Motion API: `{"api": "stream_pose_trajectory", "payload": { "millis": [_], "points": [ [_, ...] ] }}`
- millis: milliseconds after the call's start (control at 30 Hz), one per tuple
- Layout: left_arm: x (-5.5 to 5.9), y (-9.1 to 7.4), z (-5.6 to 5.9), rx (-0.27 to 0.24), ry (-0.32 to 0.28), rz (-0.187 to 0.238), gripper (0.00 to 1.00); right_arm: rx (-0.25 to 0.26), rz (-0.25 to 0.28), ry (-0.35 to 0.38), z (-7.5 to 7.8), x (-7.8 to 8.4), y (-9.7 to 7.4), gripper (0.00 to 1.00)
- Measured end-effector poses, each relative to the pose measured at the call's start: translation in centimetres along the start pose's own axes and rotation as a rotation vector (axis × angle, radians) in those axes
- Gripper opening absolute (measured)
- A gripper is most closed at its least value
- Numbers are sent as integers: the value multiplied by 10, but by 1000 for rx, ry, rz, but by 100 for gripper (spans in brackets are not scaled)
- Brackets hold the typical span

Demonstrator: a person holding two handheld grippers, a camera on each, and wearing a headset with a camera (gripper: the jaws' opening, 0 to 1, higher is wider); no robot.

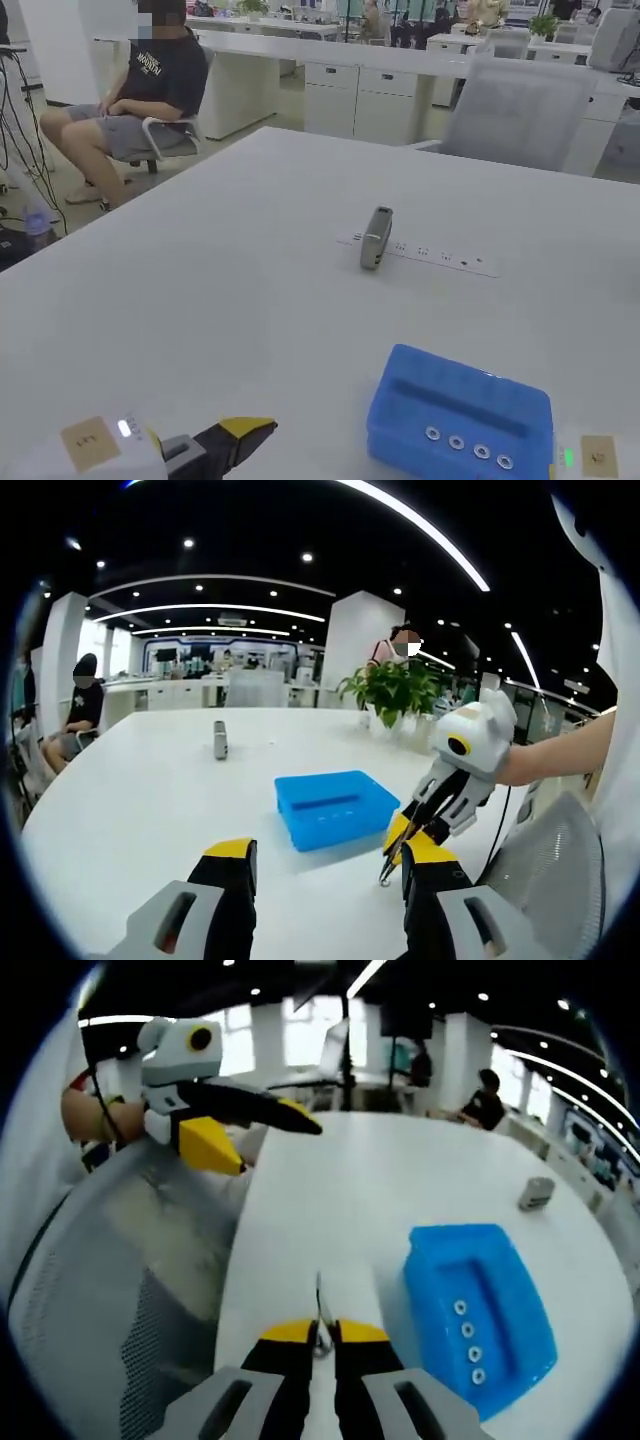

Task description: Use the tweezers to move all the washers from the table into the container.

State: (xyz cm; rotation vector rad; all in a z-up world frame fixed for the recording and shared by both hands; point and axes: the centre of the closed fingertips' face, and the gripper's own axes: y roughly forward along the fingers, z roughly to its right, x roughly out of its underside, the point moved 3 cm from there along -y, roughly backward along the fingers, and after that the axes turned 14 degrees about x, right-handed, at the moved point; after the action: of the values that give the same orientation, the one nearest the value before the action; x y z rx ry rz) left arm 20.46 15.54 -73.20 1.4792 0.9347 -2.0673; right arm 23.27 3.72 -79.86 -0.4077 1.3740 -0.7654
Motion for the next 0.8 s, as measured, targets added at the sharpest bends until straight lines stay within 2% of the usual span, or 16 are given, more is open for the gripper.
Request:
{"api": "stream_pose_trajectory", "payload": {
  "millis": [133,300,433,800],
  "points": [
    [0,0,0,-2,1,1,58,12,2,-5,2,0,1,3],
    [-1,-1,-1,-4,-1,7,57,18,-9,28,4,0,1,3],
    [-1,-1,0,-3,0,7,57,34,-21,15,7,1,-1,3],
    [-1,-1,0,-3,-2,12,57,72,25,30,29,-23,-9,3]
  ]
}}
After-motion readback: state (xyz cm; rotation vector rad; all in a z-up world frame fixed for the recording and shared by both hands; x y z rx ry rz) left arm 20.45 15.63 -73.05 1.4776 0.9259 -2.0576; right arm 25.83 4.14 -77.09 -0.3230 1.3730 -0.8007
